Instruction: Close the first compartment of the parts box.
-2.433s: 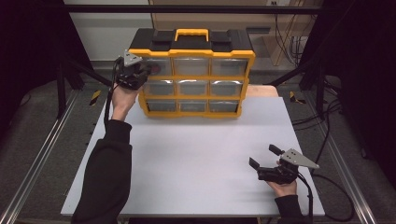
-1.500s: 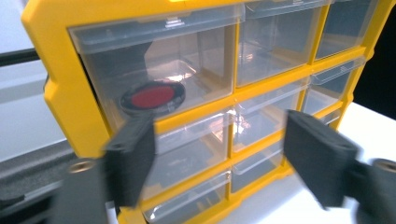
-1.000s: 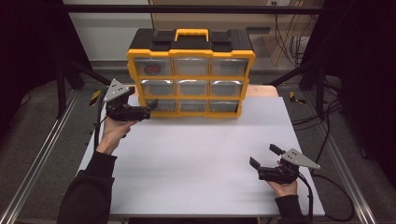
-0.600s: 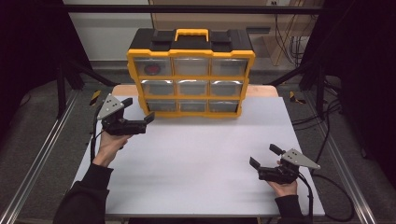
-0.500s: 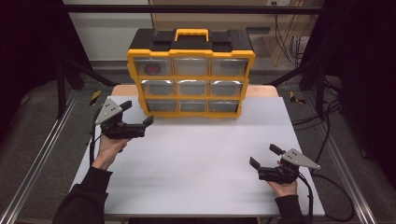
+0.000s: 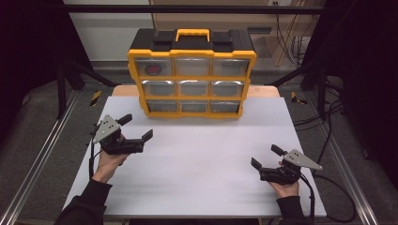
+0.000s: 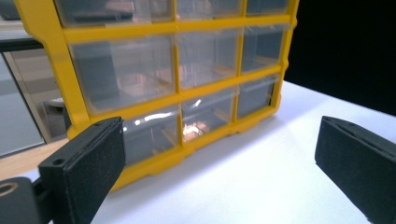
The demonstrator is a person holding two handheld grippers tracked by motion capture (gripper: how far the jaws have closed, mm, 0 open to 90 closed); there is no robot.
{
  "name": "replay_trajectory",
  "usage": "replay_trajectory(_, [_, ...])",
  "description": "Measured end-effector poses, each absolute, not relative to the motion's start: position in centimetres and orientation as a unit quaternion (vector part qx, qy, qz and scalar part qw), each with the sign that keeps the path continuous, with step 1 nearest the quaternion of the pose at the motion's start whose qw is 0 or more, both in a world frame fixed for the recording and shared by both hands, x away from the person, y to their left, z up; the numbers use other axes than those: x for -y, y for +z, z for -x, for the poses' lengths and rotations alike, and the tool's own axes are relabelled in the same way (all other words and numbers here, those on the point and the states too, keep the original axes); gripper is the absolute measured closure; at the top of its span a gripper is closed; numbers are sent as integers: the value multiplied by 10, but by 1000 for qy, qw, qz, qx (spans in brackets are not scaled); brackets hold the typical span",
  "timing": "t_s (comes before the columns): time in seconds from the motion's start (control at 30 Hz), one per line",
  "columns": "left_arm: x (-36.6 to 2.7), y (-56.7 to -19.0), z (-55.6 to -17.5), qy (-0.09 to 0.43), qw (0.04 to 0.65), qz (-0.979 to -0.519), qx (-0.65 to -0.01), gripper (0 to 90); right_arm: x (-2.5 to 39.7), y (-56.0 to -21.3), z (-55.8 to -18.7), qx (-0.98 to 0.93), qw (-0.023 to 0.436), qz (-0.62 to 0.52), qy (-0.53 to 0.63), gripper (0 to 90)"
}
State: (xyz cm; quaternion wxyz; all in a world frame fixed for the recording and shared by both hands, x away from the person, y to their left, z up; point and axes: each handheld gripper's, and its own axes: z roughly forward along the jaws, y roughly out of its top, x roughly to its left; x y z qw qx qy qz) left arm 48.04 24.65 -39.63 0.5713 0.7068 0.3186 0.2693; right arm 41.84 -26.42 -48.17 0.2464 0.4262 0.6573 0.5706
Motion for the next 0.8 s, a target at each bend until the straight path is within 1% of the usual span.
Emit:
replay_trajectory(0.2, [-253, -413, -471, 266, 572, -708, -319, 15, 265, -482, -418, -657, 247, -427, 571, 3])
replay_trajectory(0.53, [-266, -432, -457, 272, 576, -695, -333, 13, 265, -481, -418, -657, 247, -427, 571, 2])
replay_trajectory(0.8, [-279, -446, -451, 266, 572, -696, -343, 15, 265, -482, -418, -657, 247, -426, 570, 2])
